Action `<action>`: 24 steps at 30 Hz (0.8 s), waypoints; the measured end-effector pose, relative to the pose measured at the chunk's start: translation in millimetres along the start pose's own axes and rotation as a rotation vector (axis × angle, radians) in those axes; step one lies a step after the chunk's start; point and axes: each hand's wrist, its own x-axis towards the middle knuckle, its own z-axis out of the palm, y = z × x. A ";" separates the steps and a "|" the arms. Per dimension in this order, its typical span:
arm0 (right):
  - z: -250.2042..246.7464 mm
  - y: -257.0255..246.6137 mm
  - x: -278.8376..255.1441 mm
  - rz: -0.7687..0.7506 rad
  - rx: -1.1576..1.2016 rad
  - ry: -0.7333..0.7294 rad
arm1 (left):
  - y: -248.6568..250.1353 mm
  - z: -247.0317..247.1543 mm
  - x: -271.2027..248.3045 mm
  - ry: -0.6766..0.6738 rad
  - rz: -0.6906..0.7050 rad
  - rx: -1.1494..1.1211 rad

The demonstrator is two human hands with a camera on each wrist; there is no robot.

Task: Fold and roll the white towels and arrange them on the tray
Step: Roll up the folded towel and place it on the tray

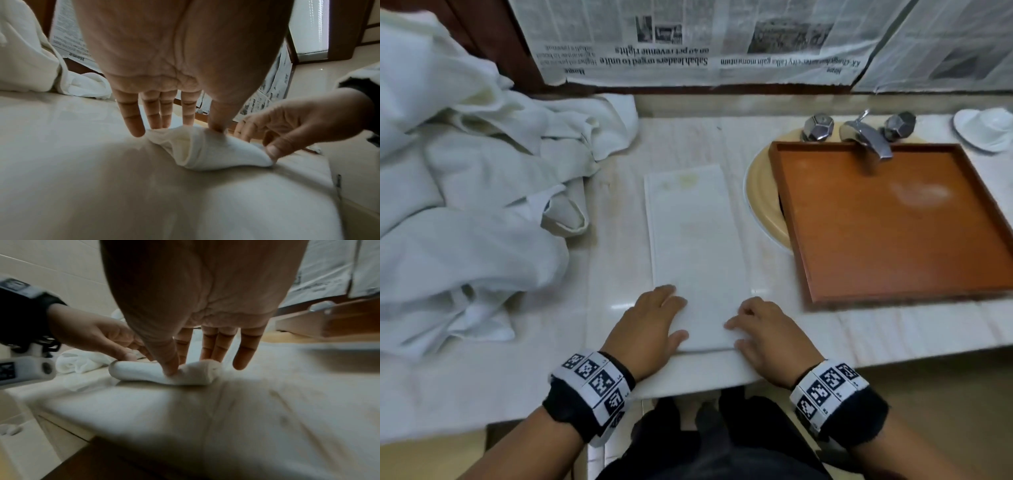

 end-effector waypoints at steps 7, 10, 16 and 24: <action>9.4 11.5 -21.9 -0.020 -0.066 -0.030 | 6.5 32.9 -51.4 0.224 -0.271 -0.460; 13.3 18.0 -20.1 -0.059 -0.053 -0.009 | 15.6 46.1 -57.7 0.278 -0.327 -0.590; 21.0 27.3 -22.4 -0.116 -0.014 0.056 | 32.9 59.0 -50.9 0.441 -0.401 -0.825; 20.9 34.9 -37.3 -0.130 0.006 0.035 | 50.8 63.5 -44.6 0.458 -0.631 -0.968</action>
